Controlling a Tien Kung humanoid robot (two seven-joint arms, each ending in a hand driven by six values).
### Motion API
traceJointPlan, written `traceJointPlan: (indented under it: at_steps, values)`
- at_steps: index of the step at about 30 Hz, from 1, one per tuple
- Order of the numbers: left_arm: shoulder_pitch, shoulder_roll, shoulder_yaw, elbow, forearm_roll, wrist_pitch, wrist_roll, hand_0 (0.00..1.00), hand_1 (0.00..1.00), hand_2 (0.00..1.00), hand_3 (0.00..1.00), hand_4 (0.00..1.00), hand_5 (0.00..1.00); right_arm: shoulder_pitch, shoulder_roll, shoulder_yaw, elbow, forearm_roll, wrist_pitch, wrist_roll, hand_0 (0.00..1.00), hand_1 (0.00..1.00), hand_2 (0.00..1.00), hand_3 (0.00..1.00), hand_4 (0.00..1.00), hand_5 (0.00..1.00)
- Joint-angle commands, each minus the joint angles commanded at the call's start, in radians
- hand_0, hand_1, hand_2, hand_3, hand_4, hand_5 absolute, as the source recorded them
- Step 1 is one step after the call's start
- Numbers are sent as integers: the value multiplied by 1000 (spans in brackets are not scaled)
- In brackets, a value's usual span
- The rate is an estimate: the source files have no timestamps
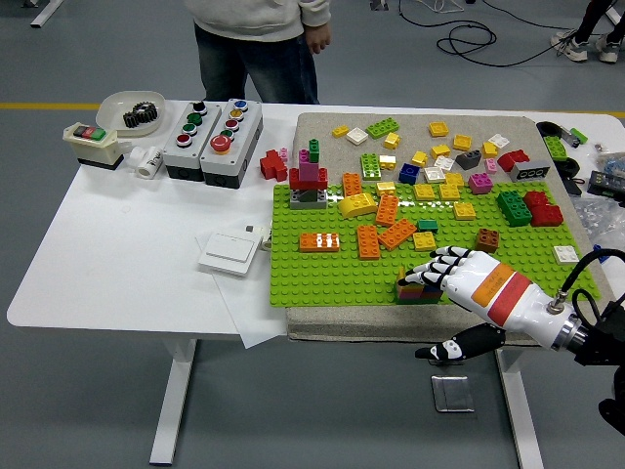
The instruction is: Pick up the brick,pile it on top of brick,press brick,pick up the brick,pile it on top of brick,press brick
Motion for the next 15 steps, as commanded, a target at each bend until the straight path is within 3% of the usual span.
traceJointPlan:
  at_steps: [15]
  values:
    - [2,1,-5,1,11,-2,2,679,724,737,596,687,663,3,3,-2,-2,-4,3,-6,827,742,782,810,998,755]
